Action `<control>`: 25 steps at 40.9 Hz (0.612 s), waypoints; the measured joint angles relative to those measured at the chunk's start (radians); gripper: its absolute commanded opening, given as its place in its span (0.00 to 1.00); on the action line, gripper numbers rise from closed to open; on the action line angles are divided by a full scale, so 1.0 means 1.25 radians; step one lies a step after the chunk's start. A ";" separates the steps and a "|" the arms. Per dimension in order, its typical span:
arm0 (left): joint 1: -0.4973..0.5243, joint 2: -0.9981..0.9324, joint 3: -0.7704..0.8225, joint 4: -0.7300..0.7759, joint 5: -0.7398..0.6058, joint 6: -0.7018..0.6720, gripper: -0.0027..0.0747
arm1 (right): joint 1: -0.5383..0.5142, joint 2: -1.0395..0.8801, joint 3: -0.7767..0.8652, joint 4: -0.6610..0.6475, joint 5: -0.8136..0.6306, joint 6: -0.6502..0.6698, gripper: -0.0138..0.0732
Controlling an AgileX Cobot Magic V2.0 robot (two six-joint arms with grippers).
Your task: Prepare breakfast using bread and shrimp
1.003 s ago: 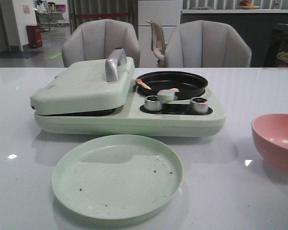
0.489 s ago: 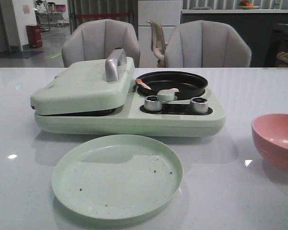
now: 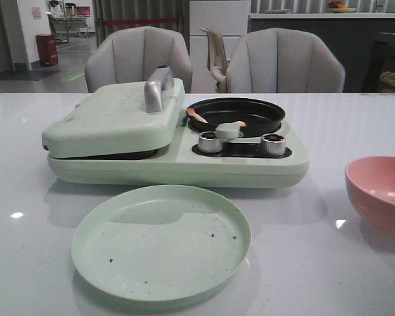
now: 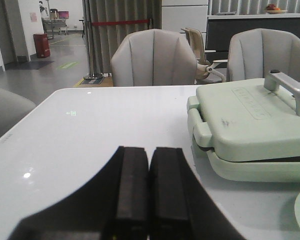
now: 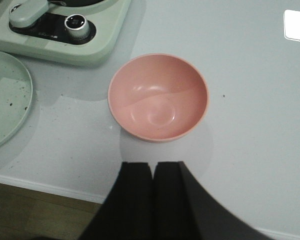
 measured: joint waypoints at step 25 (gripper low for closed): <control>-0.014 0.000 0.000 -0.006 -0.095 0.004 0.16 | 0.000 0.000 0.000 0.000 0.000 0.000 0.20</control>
